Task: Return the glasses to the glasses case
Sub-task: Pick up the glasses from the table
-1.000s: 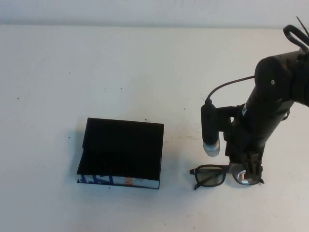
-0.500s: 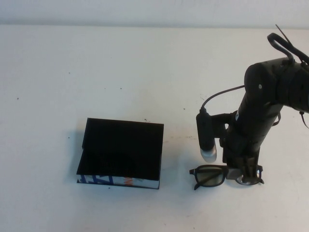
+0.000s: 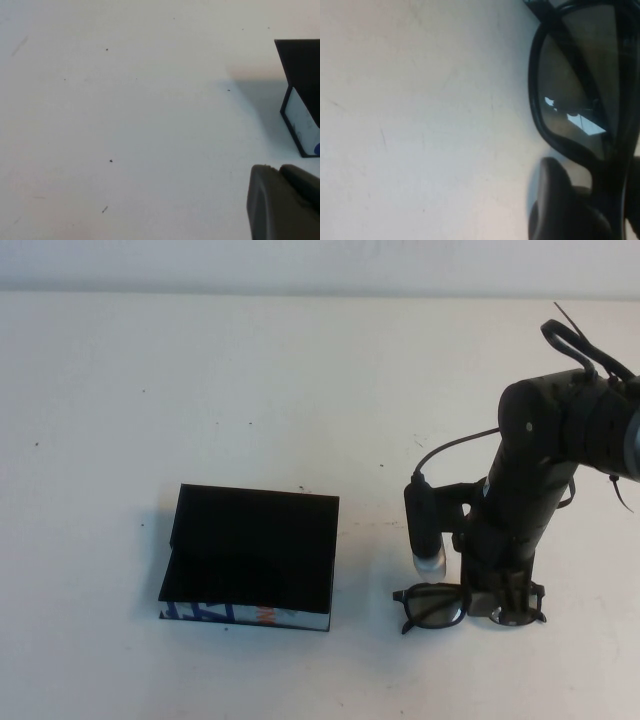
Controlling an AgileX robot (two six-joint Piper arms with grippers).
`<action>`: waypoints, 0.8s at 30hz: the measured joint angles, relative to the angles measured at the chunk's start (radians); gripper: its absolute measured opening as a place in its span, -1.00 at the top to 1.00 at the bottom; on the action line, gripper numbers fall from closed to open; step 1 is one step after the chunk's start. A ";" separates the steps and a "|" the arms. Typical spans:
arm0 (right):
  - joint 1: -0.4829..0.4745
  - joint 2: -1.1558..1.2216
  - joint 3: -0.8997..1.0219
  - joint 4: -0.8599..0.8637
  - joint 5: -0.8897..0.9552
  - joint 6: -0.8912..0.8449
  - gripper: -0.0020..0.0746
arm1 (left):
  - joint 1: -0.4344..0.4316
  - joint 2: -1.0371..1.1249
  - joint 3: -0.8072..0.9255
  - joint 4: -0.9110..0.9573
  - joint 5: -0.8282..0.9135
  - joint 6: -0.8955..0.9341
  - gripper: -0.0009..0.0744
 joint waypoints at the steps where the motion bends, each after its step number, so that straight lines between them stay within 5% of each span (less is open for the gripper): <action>1: 0.000 0.000 0.000 0.000 0.000 0.000 0.29 | 0.000 0.000 0.000 0.000 0.000 0.000 0.99; 13: 0.000 0.000 0.000 0.000 0.009 0.000 0.65 | 0.000 0.000 0.000 0.000 0.000 0.000 0.99; 24: 0.000 0.000 0.000 0.000 0.010 0.000 0.69 | 0.000 0.000 0.000 0.000 0.000 0.000 0.99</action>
